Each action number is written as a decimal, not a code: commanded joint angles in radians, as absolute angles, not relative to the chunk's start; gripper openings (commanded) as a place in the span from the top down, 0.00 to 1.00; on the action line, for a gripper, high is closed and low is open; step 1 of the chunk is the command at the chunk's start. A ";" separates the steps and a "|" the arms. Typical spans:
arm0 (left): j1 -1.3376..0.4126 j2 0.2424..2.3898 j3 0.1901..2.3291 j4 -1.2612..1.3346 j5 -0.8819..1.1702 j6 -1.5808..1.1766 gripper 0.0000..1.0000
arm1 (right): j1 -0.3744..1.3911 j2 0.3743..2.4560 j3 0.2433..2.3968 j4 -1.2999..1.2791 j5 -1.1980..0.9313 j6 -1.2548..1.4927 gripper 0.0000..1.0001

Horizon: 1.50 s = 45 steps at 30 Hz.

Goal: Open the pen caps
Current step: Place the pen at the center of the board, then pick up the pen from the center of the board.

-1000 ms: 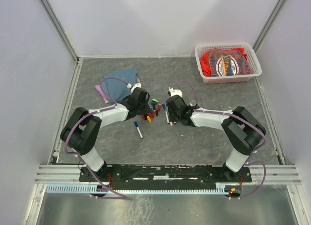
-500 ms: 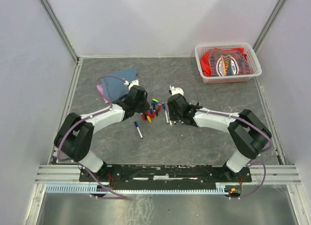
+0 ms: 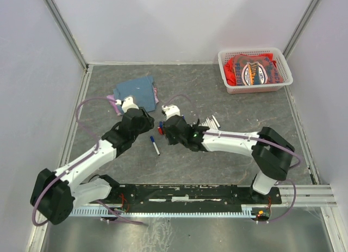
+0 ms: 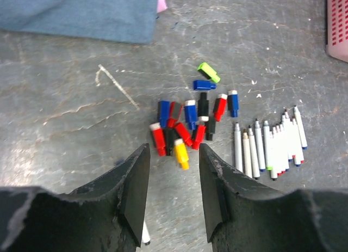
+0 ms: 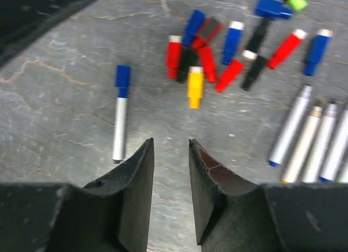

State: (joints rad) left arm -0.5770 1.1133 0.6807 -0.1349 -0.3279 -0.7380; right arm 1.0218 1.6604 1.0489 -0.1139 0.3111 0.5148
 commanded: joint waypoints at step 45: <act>-0.470 0.725 0.399 -0.195 -0.405 -0.908 0.44 | 1.200 2.087 1.283 -0.177 0.338 0.669 0.82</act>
State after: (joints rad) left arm -0.4770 0.7525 0.3866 -0.1932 -0.3908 -0.8776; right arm 1.1767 2.0502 1.3285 -0.1623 0.3828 0.6174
